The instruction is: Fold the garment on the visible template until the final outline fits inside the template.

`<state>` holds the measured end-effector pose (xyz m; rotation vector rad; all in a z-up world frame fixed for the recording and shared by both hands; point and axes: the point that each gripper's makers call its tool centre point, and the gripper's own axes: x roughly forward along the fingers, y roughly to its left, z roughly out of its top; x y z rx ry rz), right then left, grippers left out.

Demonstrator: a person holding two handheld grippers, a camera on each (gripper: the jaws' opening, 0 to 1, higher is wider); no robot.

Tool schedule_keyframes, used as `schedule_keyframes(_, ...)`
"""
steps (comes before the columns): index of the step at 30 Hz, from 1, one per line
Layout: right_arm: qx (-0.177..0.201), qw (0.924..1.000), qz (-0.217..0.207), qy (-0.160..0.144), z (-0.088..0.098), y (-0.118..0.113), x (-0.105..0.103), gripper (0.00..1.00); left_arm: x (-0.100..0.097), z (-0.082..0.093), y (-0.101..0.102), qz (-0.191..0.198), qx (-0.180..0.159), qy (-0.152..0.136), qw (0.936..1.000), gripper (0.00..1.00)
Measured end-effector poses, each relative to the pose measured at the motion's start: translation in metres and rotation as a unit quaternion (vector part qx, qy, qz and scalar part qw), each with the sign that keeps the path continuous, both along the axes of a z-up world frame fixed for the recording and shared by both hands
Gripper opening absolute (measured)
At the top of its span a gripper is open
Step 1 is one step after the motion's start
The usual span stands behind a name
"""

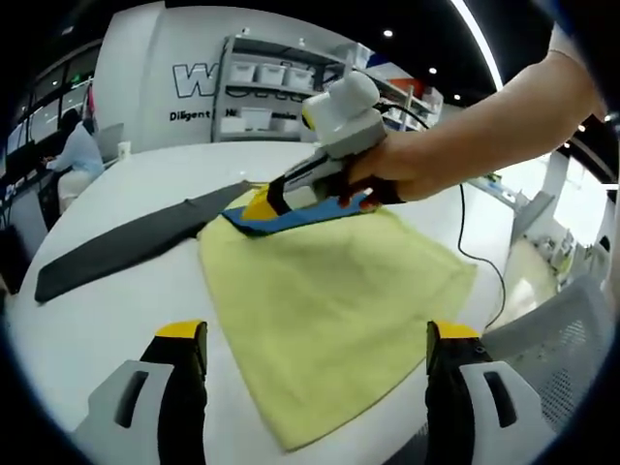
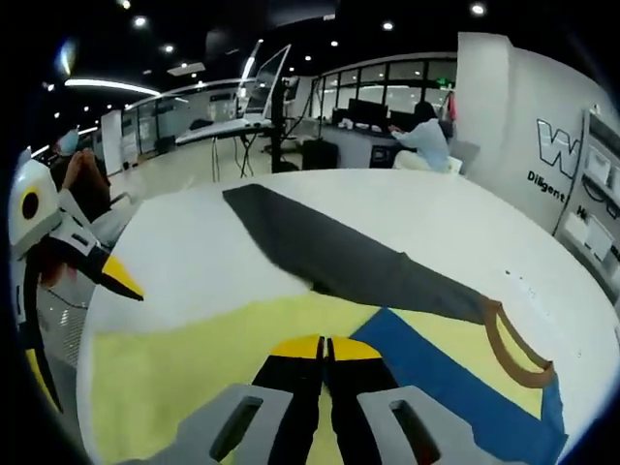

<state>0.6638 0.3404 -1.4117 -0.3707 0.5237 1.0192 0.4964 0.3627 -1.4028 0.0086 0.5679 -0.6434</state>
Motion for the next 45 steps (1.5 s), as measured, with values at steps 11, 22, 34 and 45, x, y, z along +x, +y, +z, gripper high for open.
schedule_keyframes(11,0.024,0.9986,-0.046,-0.008,0.013,-0.05,-0.002,0.06,0.008,0.0,0.011,0.011,-0.003,0.009,0.9999,0.94)
schedule_keyframes(22,0.067,0.9923,-0.102,-0.021,0.037,-0.103,0.001,0.16,0.066,0.021,0.088,0.092,-0.012,-0.002,0.9956,0.92)
schedule_keyframes(34,0.087,0.9869,-0.133,-0.03,0.049,-0.155,-0.007,0.28,0.12,0.019,0.193,0.25,-0.052,0.028,0.9665,0.86)
schedule_keyframes(45,0.096,0.9834,-0.15,-0.037,0.058,-0.19,-0.015,0.32,0.133,-0.002,0.245,0.339,-0.07,0.059,0.9363,0.81)
